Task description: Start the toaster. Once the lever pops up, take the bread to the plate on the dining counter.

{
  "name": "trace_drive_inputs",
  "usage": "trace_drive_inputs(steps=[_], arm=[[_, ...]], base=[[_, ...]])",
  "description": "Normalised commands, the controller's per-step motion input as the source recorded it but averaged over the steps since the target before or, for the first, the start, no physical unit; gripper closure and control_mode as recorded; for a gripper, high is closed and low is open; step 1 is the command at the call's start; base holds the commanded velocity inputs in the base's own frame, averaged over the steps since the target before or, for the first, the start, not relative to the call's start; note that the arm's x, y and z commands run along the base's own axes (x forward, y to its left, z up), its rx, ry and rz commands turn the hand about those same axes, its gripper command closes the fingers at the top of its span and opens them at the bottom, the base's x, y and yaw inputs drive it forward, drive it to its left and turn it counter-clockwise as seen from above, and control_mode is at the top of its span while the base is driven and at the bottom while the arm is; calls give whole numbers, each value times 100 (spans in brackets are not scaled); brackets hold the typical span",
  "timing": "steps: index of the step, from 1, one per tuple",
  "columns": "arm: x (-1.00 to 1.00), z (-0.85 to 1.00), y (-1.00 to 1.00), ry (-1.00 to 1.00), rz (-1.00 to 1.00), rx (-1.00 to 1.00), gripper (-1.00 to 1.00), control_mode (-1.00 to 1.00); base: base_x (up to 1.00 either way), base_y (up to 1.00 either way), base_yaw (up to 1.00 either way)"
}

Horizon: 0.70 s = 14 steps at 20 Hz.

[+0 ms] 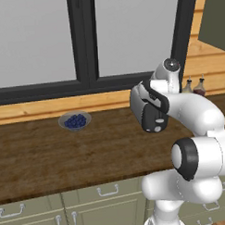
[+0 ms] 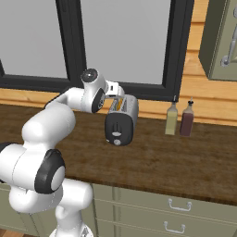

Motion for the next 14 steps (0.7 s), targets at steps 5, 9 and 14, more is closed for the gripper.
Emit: trace_drive_inputs(steps=[5,9,14], arm=[[0,0,0,0,0,0,-100,-100],[0,0,0,0,0,0,-100,-100],[0,0,0,0,0,0,-100,-100]], base=[[0,0,0],[0,0,0],[0,0,0]])
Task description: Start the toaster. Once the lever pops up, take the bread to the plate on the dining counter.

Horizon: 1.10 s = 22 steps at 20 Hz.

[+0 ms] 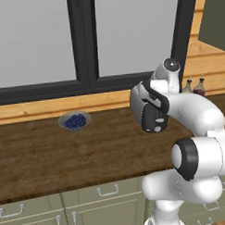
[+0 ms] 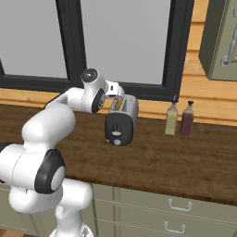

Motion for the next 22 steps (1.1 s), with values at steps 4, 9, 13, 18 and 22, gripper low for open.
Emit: trace_drive_inputs(steps=[4,9,13,18,22], arm=[[0,0,0,0,0,0,-100,-100],[0,0,0,0,0,0,-100,-100],[0,0,0,0,0,0,-100,-100],[0,0,0,0,0,0,-100,-100],[0,0,0,0,0,0,-100,-100]], base=[[0,0,0],[0,0,0],[0,0,0],[0,0,0],[0,0,0]])
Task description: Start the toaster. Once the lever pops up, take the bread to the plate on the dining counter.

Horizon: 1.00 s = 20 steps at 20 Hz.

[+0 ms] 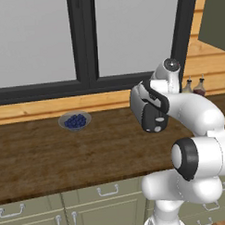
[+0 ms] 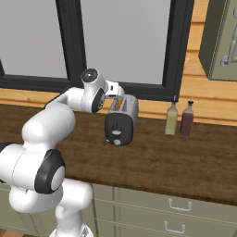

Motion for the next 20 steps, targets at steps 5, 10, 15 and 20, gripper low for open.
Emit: trace_drive_inputs(steps=[5,10,15,20], arm=[[0,0,0,0,0,0,-100,-100],[0,0,0,0,0,0,-100,-100],[0,0,0,0,0,0,-100,-100],[0,0,0,0,0,0,-100,-100]], base=[[0,0,0],[0,0,0],[0,0,0],[0,0,0]])
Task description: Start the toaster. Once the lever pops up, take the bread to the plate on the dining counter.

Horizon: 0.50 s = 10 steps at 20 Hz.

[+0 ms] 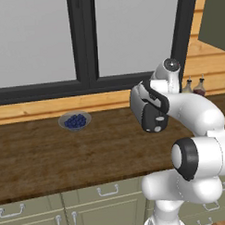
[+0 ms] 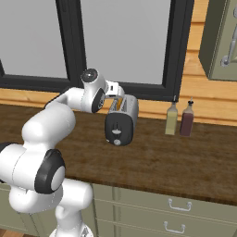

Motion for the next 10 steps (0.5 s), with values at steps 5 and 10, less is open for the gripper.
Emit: trace_drive_inputs(steps=[5,10], arm=[[0,0,0,0,0,0,-100,-100],[0,0,0,0,0,0,-100,-100]], base=[[0,0,0],[0,0,0]])
